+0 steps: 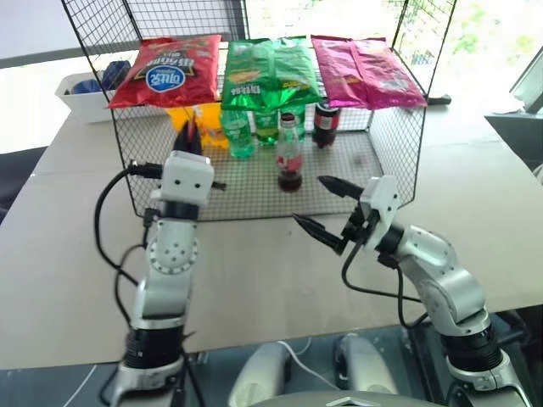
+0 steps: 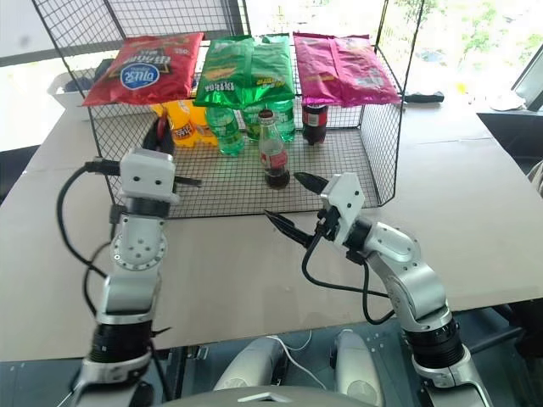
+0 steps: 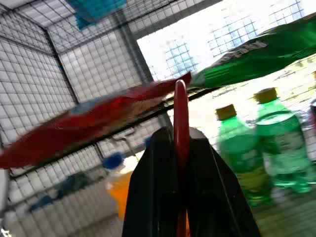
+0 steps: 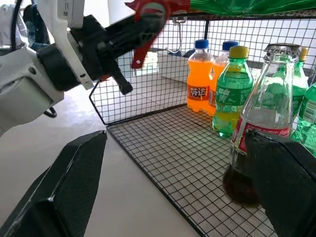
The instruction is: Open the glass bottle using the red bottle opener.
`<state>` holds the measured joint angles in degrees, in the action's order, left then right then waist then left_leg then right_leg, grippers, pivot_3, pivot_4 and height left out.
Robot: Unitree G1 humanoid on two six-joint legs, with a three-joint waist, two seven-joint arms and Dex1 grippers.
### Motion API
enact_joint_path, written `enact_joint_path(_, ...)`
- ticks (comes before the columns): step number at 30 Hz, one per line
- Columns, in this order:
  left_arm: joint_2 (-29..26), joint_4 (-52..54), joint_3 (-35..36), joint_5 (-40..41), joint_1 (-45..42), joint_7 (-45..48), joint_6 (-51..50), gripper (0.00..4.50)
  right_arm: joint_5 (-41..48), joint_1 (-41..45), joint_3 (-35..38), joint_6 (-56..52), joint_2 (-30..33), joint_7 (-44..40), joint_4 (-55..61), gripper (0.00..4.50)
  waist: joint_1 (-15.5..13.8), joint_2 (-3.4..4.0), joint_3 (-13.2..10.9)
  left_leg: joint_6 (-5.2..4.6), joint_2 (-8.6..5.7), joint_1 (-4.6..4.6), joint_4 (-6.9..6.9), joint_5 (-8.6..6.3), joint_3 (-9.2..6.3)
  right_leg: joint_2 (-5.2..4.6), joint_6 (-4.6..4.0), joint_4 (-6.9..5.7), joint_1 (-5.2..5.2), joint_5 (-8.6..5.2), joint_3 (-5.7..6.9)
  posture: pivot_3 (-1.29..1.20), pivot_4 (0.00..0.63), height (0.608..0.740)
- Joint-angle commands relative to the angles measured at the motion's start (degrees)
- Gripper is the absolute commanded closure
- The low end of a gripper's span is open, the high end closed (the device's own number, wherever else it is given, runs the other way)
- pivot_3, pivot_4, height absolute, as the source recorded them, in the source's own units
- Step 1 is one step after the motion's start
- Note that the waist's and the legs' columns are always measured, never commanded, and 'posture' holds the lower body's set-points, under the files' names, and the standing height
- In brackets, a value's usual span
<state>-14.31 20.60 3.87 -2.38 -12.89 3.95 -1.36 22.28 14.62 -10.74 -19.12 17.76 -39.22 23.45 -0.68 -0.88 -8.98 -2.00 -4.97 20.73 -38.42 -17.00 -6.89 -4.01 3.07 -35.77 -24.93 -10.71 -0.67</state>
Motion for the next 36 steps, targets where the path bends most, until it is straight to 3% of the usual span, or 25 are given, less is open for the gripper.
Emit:
enact_joint_path(1, 0.6, 5.5, 0.0, 9.6, -1.0, 5.5, -3.2, 4.48, 2.9, -0.4, 0.7, -3.0, 2.2, -2.6, 1.1, 0.0, 0.0, 0.0, 0.0, 0.0, 0.01, 0.0, 0.0, 0.0, 0.0, 0.0, 0.0, 0.0, 0.0, 0.0, 0.0, 0.0, 0.15, 0.734)
enact_joint_path(8, 8.1, 7.2, 0.7, 44.2, -2.4, 14.3, -18.9, 4.48, 10.8, 2.3, 1.6, -20.5, 4.2, 0.4, 3.0, 0.0, 0.0, -0.05, 0.0, -0.01, 0.0, -0.02, -0.06, 0.0, 0.03, 0.07, 0.0, -0.02, 0.06, 0.0, -0.03, 0.0, 0.15, 0.734)
enact_joint_path(15, 8.1, 5.1, 2.6, 70.9, 0.4, 18.2, -32.1, 4.48, 27.5, 6.3, 6.9, -37.0, 0.9, 4.6, 4.1, 0.0, 0.1, -0.04, 0.0, -0.01, 0.04, -0.01, -0.04, 0.0, 0.01, 0.08, -0.02, -0.02, 0.01, -0.01, -0.06, 0.0, 0.15, 0.734)
enact_joint_path(23, 5.6, 2.9, 1.6, 79.8, 2.0, 21.4, -38.9, 4.48, 42.5, 7.1, 11.6, -44.6, -0.2, 9.9, 6.2, 0.0, -0.1, -0.04, 0.0, -0.03, -0.02, -0.02, -0.05, 0.0, 0.04, 0.12, -0.02, 0.02, 0.07, -0.01, -0.05, 0.0, 0.15, 0.734)
enact_joint_path(30, 4.7, 1.7, 1.2, 80.6, 2.1, 24.0, -40.6, 4.48, 47.9, 8.0, 13.3, -44.8, 0.6, 14.3, 6.1, 0.0, 0.0, -0.04, 0.0, -0.02, 0.0, -0.04, -0.04, 0.0, 0.06, 0.13, -0.02, 0.02, 0.07, -0.01, -0.07, 0.0, 0.15, 0.734)
enact_joint_path(36, 4.6, 1.0, 1.6, 80.9, 2.1, 25.2, -40.7, 4.5, 50.0, 7.7, 12.8, -44.4, 2.1, 15.8, 6.4, 2.92, -0.1, -0.04, 0.0, -0.03, 0.0, -0.02, -0.04, 0.0, 0.06, 0.13, -0.02, 0.05, 0.06, -0.01, -0.08, 0.0, 0.15, 0.734)
